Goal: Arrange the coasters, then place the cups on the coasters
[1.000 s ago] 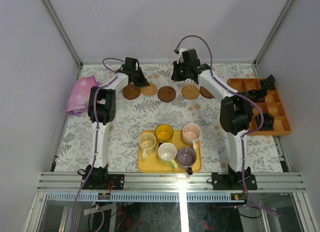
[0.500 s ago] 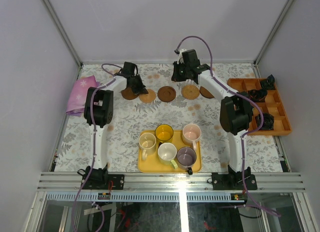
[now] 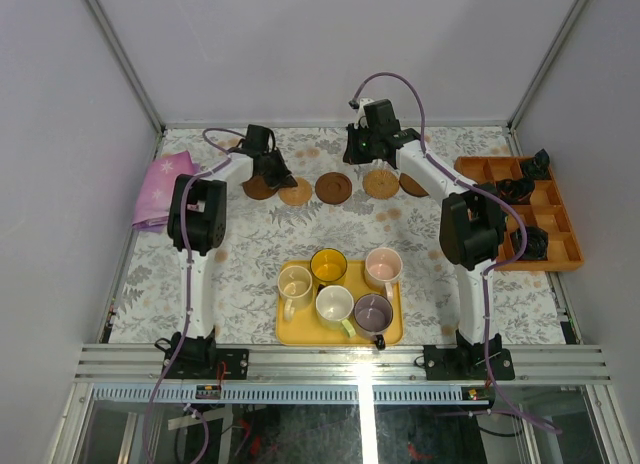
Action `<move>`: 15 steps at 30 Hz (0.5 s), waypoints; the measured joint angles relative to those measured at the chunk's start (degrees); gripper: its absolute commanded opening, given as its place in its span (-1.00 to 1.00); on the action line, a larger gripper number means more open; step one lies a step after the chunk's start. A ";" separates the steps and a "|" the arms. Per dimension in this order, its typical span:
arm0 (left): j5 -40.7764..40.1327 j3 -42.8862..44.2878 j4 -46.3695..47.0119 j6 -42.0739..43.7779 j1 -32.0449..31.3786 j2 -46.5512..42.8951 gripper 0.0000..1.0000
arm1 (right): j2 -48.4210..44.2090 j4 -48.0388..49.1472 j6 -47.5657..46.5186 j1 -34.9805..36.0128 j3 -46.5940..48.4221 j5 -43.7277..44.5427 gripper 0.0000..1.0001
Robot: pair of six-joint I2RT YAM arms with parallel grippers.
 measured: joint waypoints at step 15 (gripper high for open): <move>1.60 -2.40 5.57 -1.20 2.64 -3.87 -0.94 | -0.46 -0.07 -1.03 0.00 -0.26 0.07 -1.00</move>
